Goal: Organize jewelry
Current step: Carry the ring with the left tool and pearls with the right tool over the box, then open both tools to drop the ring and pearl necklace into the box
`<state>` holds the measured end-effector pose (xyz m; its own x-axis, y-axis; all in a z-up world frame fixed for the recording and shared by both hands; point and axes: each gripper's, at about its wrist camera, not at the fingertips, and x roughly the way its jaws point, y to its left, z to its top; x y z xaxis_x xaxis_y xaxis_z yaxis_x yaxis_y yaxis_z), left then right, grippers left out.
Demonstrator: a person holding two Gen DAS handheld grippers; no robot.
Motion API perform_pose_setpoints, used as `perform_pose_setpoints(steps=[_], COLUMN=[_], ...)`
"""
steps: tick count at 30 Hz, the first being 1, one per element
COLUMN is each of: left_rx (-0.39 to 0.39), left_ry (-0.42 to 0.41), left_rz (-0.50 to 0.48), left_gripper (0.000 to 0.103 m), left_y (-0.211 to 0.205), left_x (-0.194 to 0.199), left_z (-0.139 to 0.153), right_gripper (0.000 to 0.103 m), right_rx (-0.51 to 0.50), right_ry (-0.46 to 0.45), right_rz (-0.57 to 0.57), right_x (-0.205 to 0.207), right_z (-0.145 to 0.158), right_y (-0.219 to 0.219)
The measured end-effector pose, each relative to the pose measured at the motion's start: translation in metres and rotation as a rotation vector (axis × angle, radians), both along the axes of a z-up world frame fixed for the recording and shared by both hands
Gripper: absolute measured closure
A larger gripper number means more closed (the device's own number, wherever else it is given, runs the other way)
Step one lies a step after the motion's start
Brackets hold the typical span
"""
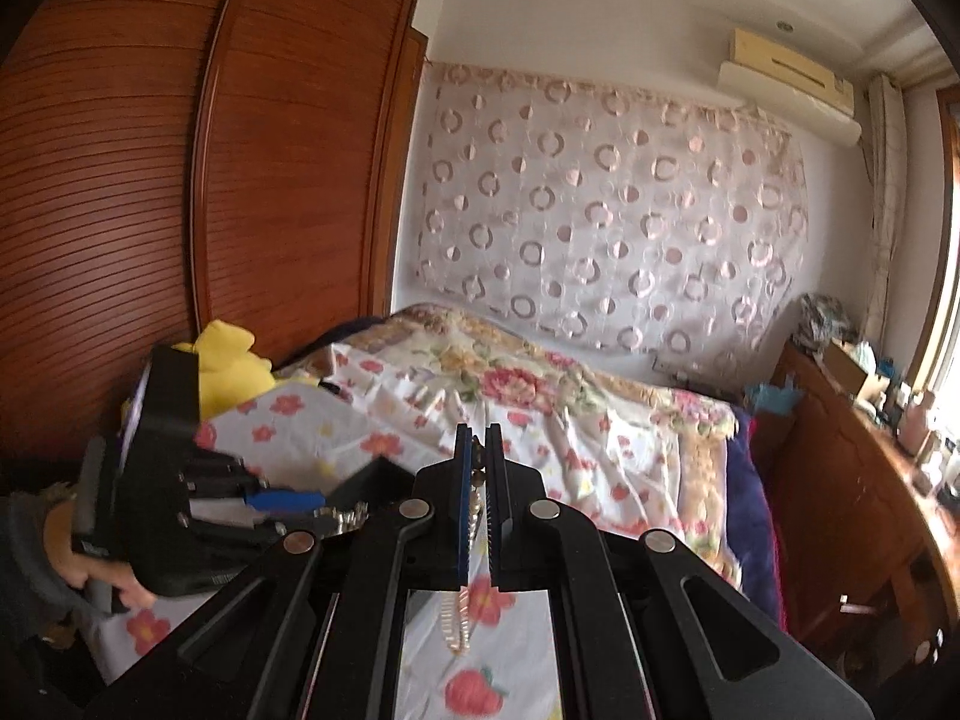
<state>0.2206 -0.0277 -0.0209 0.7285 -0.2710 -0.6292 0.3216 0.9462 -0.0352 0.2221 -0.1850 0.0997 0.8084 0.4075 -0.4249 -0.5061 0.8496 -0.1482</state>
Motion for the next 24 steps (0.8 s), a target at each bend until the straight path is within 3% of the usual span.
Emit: perform_pose_setpoints(steps=[10,24], left_rx=[0.003,-0.016], left_ry=[0.054,0.078], left_rz=[0.025,0.015], left_gripper=[0.085,0.085], left_y=[0.012,0.022], left_x=[0.039,0.062], left_z=[-0.024,-0.036], right_gripper=[0.098,0.098], right_rx=[-0.024,-0.050], right_ry=[-0.010,0.143], right_rz=[0.067,0.116], right_x=[0.039,0.076], right_z=[0.012,-0.059], right_y=[0.032,0.054])
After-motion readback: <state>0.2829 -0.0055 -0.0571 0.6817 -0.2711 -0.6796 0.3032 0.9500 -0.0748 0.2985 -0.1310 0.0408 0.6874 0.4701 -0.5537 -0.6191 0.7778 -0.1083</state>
